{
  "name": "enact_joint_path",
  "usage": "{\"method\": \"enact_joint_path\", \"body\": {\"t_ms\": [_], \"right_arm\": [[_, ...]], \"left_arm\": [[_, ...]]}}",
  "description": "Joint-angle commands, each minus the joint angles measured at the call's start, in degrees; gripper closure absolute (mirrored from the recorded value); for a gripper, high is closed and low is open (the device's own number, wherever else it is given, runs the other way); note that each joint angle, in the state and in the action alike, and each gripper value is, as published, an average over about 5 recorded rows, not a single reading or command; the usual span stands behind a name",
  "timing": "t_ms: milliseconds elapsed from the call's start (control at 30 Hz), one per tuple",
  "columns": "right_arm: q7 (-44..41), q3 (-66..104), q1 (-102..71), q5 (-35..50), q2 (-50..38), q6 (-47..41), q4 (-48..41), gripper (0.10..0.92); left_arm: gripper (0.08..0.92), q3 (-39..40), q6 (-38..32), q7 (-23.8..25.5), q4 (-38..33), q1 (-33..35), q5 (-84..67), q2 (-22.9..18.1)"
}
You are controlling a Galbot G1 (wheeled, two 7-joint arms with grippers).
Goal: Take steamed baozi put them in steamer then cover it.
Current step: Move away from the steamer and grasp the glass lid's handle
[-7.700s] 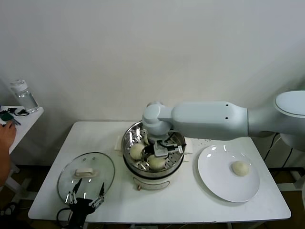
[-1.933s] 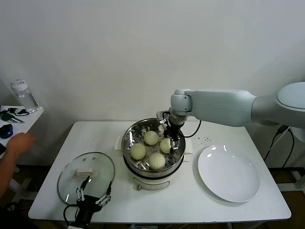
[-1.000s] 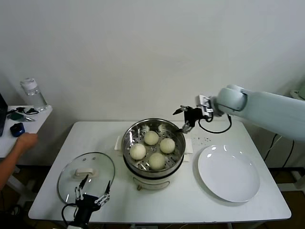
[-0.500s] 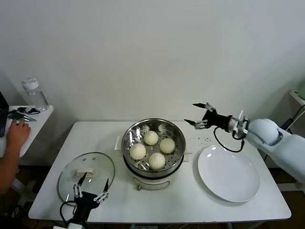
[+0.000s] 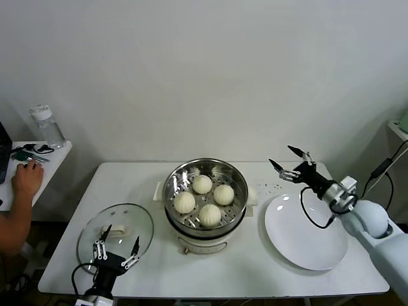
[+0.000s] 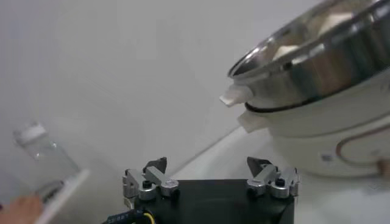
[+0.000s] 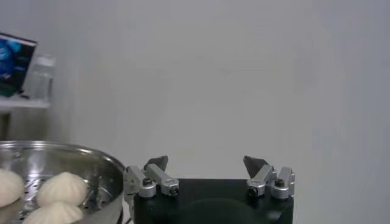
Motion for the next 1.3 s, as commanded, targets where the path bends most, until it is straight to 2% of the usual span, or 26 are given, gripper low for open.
{"method": "enact_joint_path", "body": {"t_ms": [33, 200, 333, 667, 967, 1300], "right_arm": [[1.94, 21.97, -19.86, -1.88, 11.64, -0.22, 2.29, 0.203], [1.81, 23.21, -21.72, -2.52, 13.46, -0.70, 2.45, 0.203], [1.60, 23.67, -22.31, -3.43, 14.55, -0.76, 2.09, 0.203], [1.21, 23.70, -23.01, -5.25, 15.86, -0.77, 1.57, 0.203], [0.91, 24.53, -23.64, -6.06, 16.04, -0.72, 1.32, 0.203], [0.74, 24.98, -23.67, -6.92, 16.37, -0.58, 1.10, 0.203]], "left_arm": [[0.177, -1.65, 0.95, -0.06, 0.15, -1.97, 39.07, 0.15], [0.177, -2.17, 1.90, 1.43, 1.86, -4.12, 54.76, 0.26], [0.177, -2.08, 3.79, 2.35, 4.85, -5.77, 59.81, 0.27], [0.177, -1.64, 4.63, -4.57, 16.05, -12.73, 58.53, -0.26], [0.177, -2.03, 5.02, -5.60, 22.22, -17.63, 58.74, 0.11], [0.177, -1.92, 5.00, -7.08, 25.83, -20.40, 57.56, 0.24]]}}
